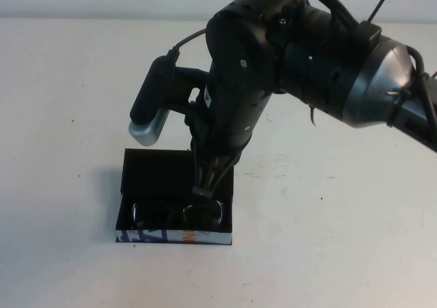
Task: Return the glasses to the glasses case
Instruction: Place the glasses in the glasses case
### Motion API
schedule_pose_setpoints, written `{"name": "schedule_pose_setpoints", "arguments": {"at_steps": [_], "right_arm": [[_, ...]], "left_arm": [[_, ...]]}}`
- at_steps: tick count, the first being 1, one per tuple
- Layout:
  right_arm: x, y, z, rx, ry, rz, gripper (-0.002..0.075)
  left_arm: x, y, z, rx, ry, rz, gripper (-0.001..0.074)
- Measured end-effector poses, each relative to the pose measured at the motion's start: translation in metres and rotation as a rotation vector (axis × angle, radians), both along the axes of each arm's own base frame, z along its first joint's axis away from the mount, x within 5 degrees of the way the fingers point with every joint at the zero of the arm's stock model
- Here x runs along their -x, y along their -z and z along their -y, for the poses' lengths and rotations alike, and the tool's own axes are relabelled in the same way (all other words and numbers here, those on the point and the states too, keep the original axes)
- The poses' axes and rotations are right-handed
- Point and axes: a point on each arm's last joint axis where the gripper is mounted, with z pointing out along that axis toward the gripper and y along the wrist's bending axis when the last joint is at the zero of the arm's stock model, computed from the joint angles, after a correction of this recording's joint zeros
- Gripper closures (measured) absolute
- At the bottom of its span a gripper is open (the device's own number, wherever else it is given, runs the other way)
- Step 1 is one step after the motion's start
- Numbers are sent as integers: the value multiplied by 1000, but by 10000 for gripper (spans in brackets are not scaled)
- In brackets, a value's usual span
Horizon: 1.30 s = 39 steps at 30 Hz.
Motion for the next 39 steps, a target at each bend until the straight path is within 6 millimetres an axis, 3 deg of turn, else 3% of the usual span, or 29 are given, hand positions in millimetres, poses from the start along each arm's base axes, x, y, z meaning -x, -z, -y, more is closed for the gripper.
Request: {"name": "schedule_pose_setpoints", "arguments": {"at_steps": [7, 15, 24, 39], "right_arm": [[1, 1, -1, -11, 5, -17, 737], [4, 1, -4, -43, 7, -54, 737], [7, 1, -6, -70, 5, -85, 737], [7, 1, -6, -71, 5, -86, 737]], "left_arm": [[0, 0, -1, -24, -1, 3, 735], [-1, 1, -9, -296, -13, 29, 735], [-2, -2, -9, -316, -13, 64, 735], [-3, -19, 1, 434, -69, 143, 735]]}}
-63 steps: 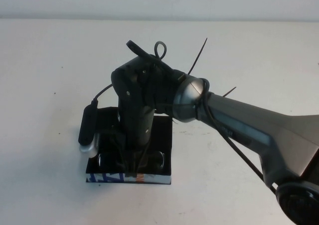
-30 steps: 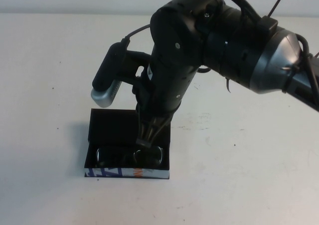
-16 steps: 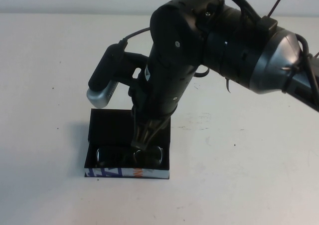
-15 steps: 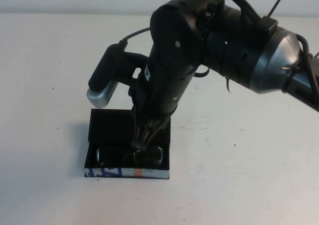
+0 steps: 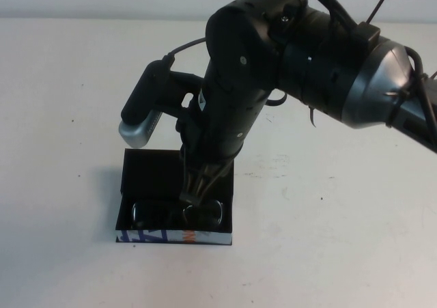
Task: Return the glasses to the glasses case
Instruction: Place the glasses in the glasses case, then close the glasses case
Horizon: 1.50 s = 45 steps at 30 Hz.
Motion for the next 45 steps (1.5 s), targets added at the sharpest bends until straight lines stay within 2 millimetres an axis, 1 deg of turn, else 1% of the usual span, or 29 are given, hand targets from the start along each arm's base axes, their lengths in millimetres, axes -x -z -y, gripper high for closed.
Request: {"name": "schedule_pose_setpoints", "arguments": {"at_steps": [6, 9, 11, 14, 16, 18, 21, 23, 25, 30, 33, 35, 39, 45], "right_arm": [[0, 1, -1, 3, 0, -2, 737], [-1, 3, -1, 3, 10, -8, 737], [-2, 5, -2, 4, 25, -16, 737], [-2, 6, -2, 2, 45, -22, 737], [-2, 6, -2, 0, 54, -25, 737], [-3, 6, -1, -2, 76, -30, 737], [-7, 6, 3, -14, 125, -46, 737], [-14, 6, 8, -26, 172, -55, 737], [-24, 6, 14, -60, 242, -64, 737], [-52, 11, 28, -171, 374, -105, 737], [-65, 18, 32, -227, 420, -146, 737], [-74, 23, 32, -244, 440, -162, 737], [-87, 31, 26, -261, 451, -170, 737], [-101, 37, 15, -279, 448, -166, 737]], "left_arm": [[-1, -5, 1, 131, -2, -1, 735], [-5, -22, 4, 139, 25, -76, 735], [-12, -35, 8, 120, 57, -170, 735], [-30, -53, 16, 52, 121, -369, 735], [-46, -59, 22, -26, 180, -507, 735], [-62, -59, 28, -105, 263, -633, 735], [-80, -49, 40, -133, 410, -757, 735], [-90, -41, 50, -95, 509, -792, 735], [-102, -32, 57, -78, 593, -784, 735], [-128, -9, 68, -61, 678, -752, 735], [-138, 8, 77, -66, 713, -767, 735], [-142, 20, 86, -86, 751, -765, 735], [-148, 39, 102, -105, 794, -744, 735], [-157, 63, 107, -182, 821, -756, 735]]}}
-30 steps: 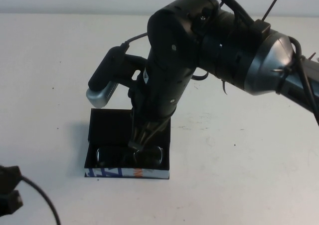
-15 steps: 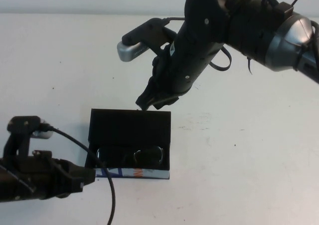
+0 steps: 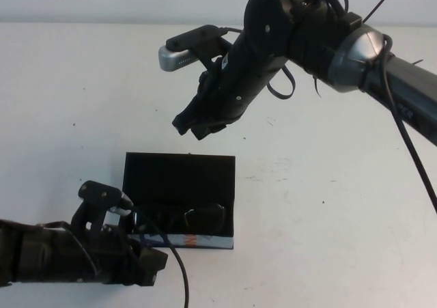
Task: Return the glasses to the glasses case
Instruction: Close the glasses case
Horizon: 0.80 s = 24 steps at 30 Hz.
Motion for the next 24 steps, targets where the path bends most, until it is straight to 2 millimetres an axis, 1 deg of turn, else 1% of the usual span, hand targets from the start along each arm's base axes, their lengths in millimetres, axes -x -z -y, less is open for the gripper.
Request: {"name": "schedule_pose_setpoints", "arguments": {"at_steps": [5, 13, 20, 24], "right_arm": [[-11, 9, -8, -4, -1, 2, 737], [-30, 30, -17, -23, 18, 25, 737], [-46, 57, -26, -31, 36, 30, 737], [-50, 69, -30, -45, 45, 29, 737]], "left_arm": [[-7, 8, 2, -15, 25, 6, 735], [-10, 8, 4, -2, 30, 12, 735], [-10, 8, 4, -2, 34, 14, 735], [-10, 9, 4, -1, 36, 13, 735]]}}
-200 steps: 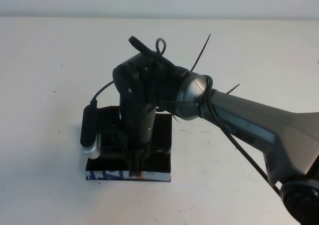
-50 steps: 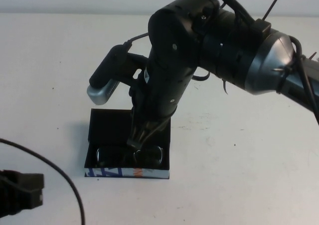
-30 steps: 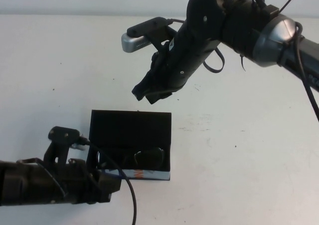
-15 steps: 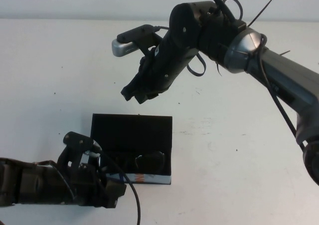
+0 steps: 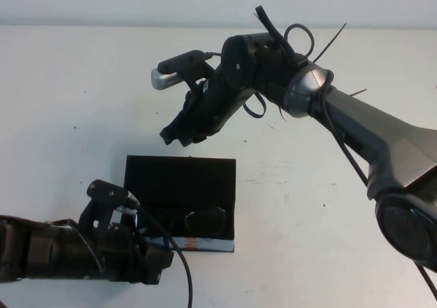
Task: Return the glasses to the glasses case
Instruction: Close the glasses case
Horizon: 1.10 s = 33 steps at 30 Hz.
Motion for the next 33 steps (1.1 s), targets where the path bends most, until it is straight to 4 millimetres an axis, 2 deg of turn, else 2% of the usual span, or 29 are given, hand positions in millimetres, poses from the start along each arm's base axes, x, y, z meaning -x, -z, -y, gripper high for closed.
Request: {"name": "schedule_pose_setpoints", "arguments": {"at_steps": [12, 21, 33], "right_arm": [[5, 9, 0, 28, -24, -86, 737], [12, -10, 0, 31, -68, -139, 738], [16, -12, -1, 18, -81, -176, 738]], "left_arm": [[-1, 2, 1, 7, 0, -6, 735], [-1, 1, 1, 4, 4, 1, 735], [-2, 1, 1, 3, 4, 4, 735]]}}
